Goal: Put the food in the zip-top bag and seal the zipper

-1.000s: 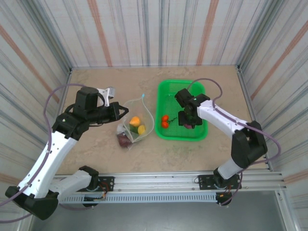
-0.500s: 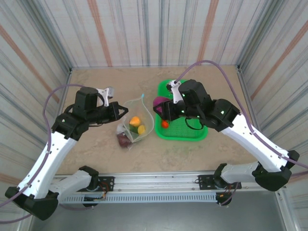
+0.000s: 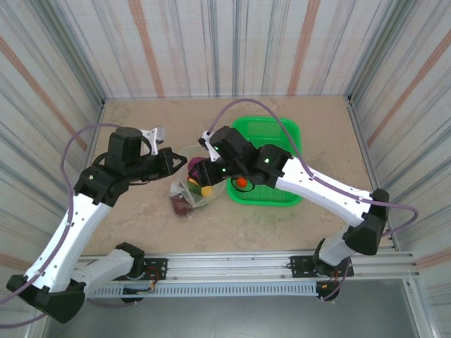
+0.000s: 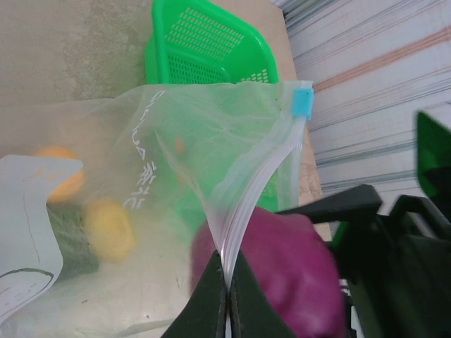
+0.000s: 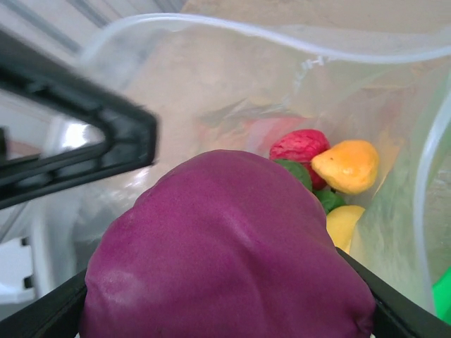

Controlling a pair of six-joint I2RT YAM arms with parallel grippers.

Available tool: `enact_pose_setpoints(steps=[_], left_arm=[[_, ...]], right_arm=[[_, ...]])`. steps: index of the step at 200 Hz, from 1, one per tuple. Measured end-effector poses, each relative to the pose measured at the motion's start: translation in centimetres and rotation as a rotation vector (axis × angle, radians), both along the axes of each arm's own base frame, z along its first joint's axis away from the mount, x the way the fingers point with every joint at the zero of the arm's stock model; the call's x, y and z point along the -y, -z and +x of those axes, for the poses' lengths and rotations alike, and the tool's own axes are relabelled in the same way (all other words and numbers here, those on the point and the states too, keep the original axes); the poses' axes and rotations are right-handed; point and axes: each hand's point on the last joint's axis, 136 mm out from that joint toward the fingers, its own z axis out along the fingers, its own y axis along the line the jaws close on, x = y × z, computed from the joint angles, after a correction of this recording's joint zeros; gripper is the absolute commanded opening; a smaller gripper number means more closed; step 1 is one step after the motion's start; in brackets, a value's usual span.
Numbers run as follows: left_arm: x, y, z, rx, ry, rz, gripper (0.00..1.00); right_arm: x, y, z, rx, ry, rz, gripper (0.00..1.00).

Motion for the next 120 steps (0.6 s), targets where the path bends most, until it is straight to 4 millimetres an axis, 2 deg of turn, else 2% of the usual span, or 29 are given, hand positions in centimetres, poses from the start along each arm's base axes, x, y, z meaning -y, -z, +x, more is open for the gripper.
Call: enact_pose_setpoints(steps=[39, 60, 78, 99, 120], left_arm=[[-0.1, -0.5, 0.1, 0.014, -0.006, -0.002, 0.0], [-0.1, -0.5, 0.1, 0.014, -0.007, -0.002, 0.0], [-0.2, -0.5, 0.1, 0.013, -0.013, -0.004, 0.0], [-0.3, -0.5, 0.2, 0.012, -0.014, -0.004, 0.0], [-0.3, -0.6, 0.1, 0.015, -0.015, -0.006, 0.0]], right_arm=[[-0.1, 3.2, 2.1, -0.019, 0.108, -0.1, 0.64], [-0.5, 5.0, 2.6, -0.043, 0.129, -0.138, 0.65], [-0.7, 6.4, 2.7, -0.062, 0.134, -0.165, 0.7], [-0.9, 6.8, 2.8, -0.07, 0.136, -0.178, 0.77], [-1.0, 6.2, 2.9, -0.06, 0.139, -0.169, 0.81]])
